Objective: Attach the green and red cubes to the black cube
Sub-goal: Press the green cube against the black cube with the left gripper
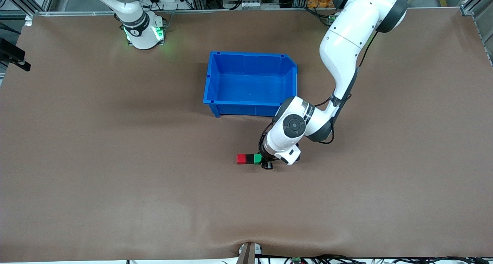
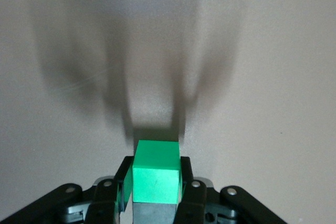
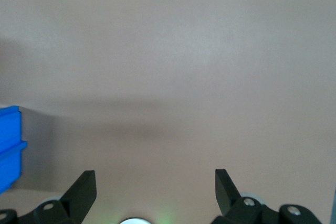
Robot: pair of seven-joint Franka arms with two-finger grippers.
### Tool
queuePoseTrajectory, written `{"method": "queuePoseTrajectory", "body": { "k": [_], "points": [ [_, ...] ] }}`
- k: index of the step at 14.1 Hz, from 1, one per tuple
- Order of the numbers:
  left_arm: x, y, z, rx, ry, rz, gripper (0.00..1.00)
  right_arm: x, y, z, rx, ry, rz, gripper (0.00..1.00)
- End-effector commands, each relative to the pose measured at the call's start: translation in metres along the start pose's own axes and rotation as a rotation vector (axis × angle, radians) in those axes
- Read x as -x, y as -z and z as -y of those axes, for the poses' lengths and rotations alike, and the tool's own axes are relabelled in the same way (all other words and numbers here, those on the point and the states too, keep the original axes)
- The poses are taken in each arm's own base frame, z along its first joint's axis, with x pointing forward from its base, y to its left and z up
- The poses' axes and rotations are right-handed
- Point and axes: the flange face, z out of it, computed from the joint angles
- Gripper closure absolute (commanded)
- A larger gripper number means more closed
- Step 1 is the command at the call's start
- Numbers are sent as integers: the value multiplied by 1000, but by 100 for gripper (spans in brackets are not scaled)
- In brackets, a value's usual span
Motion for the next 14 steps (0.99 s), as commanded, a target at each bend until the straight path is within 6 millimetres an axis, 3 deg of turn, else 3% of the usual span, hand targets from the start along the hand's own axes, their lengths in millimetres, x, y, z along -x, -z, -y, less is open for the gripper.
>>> {"method": "queuePoseTrajectory", "body": {
  "k": [1,5,6,8,14],
  "points": [
    [6,5,2,-6,12,-5,100,5,8,1,8,-75,28,0],
    [3,4,7,-32,7,-30,100,5,12,23,5,-34,36,0],
    [5,5,7,-31,6,-29,100,3,21,28,9,-26,13,0],
    [9,4,14,-48,3,-40,100,-2,40,27,13,-30,-27,0],
    [10,6,18,-72,7,-57,100,0,53,30,30,-31,-56,0]
  ]
}}
